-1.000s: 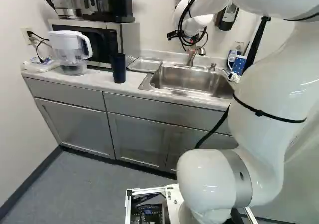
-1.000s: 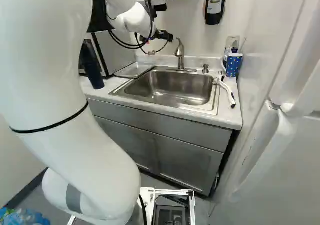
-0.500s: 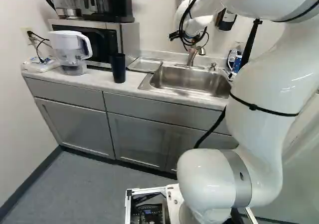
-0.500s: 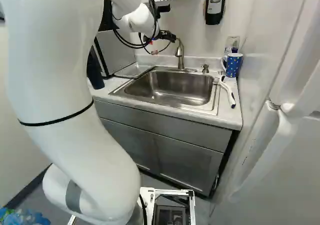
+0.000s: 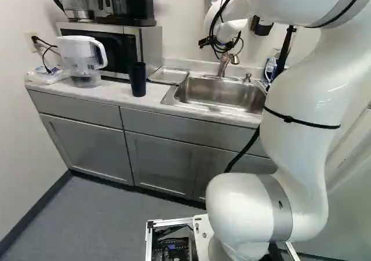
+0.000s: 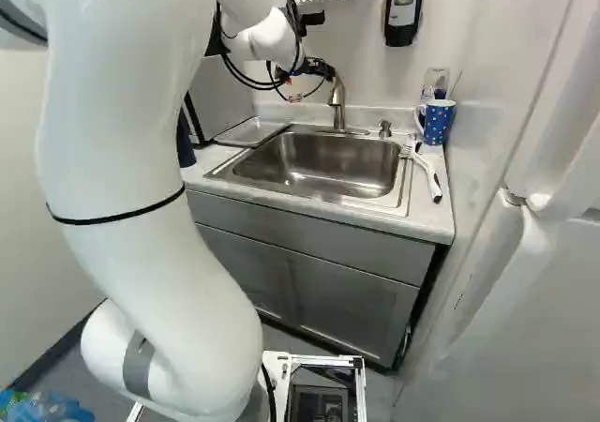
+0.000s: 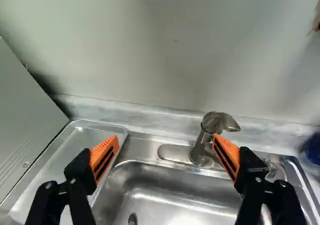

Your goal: Rinse the cup and place it in the tray

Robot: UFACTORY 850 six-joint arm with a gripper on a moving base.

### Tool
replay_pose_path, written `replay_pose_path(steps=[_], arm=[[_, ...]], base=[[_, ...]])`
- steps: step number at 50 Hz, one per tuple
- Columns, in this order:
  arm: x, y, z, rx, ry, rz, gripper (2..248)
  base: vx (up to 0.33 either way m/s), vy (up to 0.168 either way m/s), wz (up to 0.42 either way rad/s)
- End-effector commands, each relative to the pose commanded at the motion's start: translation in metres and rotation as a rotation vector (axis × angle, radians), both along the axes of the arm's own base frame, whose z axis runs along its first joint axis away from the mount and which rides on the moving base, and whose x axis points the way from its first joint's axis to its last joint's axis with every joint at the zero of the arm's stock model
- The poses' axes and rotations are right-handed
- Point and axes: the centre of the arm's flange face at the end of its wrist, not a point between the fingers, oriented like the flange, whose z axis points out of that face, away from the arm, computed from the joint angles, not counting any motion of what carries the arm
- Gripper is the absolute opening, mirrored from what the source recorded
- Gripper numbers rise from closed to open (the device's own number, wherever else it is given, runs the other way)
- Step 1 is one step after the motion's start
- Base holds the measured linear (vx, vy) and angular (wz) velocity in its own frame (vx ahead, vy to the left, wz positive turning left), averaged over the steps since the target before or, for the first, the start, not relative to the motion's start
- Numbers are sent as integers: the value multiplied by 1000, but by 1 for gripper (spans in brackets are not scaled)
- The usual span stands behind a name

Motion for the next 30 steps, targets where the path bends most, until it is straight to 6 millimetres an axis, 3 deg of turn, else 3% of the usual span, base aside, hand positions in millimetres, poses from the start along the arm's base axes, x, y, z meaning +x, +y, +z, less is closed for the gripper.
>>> replay_pose_path(steps=[30], arm=[[14, -10, 0, -3, -18, -13, 247]], base=[[0, 0, 0]])
